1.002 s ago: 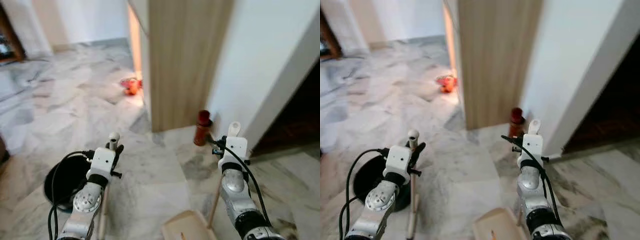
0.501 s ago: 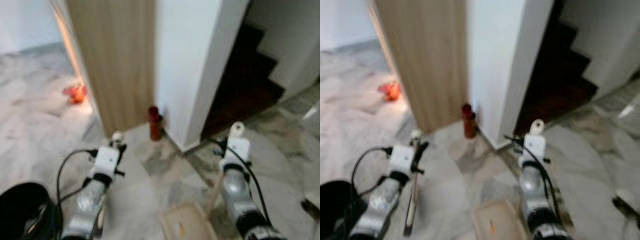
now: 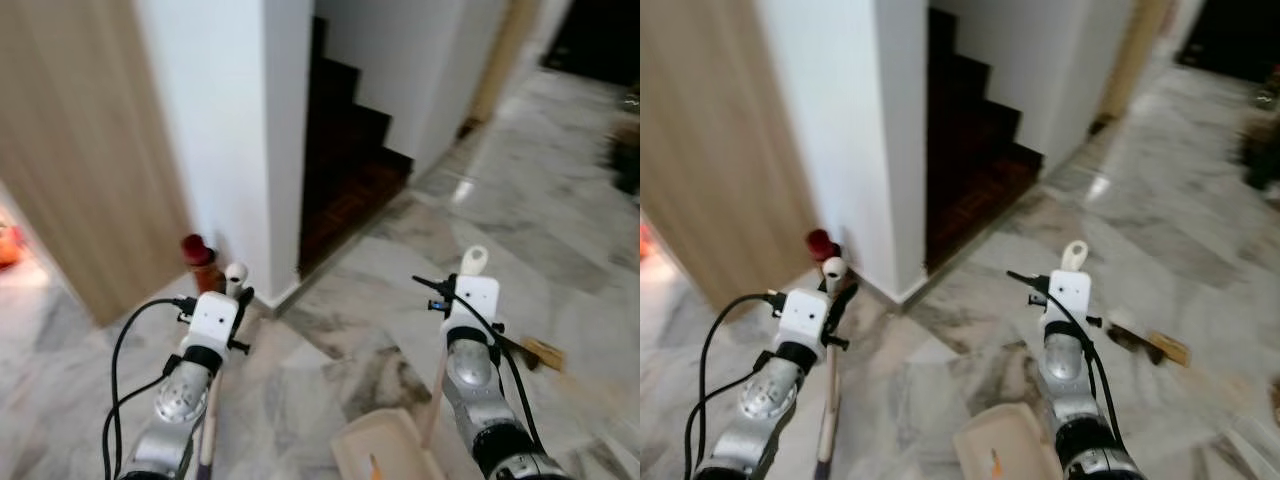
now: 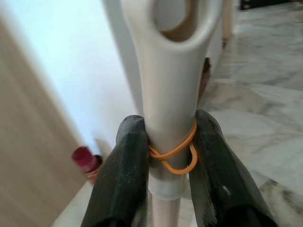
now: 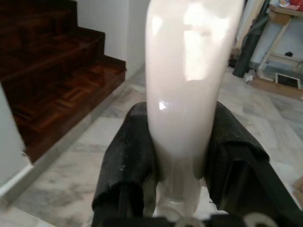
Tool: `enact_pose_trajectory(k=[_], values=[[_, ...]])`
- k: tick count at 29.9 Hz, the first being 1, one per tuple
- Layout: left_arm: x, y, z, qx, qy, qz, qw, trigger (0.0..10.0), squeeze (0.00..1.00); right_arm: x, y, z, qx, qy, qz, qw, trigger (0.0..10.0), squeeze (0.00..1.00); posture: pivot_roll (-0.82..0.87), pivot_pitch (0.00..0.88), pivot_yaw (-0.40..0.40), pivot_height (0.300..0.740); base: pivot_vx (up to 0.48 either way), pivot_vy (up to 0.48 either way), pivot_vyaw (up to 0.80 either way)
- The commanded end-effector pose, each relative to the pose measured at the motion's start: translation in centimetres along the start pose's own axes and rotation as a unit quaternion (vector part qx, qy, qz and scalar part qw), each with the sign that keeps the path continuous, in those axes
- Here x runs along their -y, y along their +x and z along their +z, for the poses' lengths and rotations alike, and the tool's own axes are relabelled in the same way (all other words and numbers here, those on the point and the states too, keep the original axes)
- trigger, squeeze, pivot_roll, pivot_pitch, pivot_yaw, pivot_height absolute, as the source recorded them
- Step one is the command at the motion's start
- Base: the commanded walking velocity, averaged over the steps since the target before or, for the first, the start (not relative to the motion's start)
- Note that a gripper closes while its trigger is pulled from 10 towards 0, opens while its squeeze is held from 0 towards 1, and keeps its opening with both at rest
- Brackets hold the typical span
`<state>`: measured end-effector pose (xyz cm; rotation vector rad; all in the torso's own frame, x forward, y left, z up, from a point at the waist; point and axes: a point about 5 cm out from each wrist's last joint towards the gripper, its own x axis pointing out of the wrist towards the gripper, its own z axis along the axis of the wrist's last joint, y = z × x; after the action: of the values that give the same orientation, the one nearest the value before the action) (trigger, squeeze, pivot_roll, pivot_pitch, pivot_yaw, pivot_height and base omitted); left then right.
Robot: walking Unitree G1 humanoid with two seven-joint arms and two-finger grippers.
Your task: Sweep floor
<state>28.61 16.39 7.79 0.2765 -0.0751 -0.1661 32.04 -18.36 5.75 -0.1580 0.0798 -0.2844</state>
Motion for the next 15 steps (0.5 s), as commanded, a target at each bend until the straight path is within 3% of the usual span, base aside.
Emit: enact_pose_trajectory(k=[1,4,15], values=[[0.23,0.29,0.71,0.018,0.013,-0.007,1.0,10.0,0.0,0.13,0.28,0.57,0.011,0.008,-0.006,1.0,10.0,0.0,0.08,0.0,0.008,0.74,0.0,-0.368,-0.8],[0.23,0.28,0.7,0.019,0.009,-0.007,1.0,10.0,0.0,0.18,0.26,0.51,0.01,0.008,-0.007,1.0,10.0,0.0,0.08,0.0,0.01,0.74,0.0,-0.351,-0.8],[0.24,0.29,0.74,0.019,0.011,-0.011,1.0,10.0,0.0,0.24,0.17,0.38,0.008,0.007,-0.012,1.0,10.0,0.0,0.08,0.0,0.015,0.74,0.0,-0.035,-0.8]])
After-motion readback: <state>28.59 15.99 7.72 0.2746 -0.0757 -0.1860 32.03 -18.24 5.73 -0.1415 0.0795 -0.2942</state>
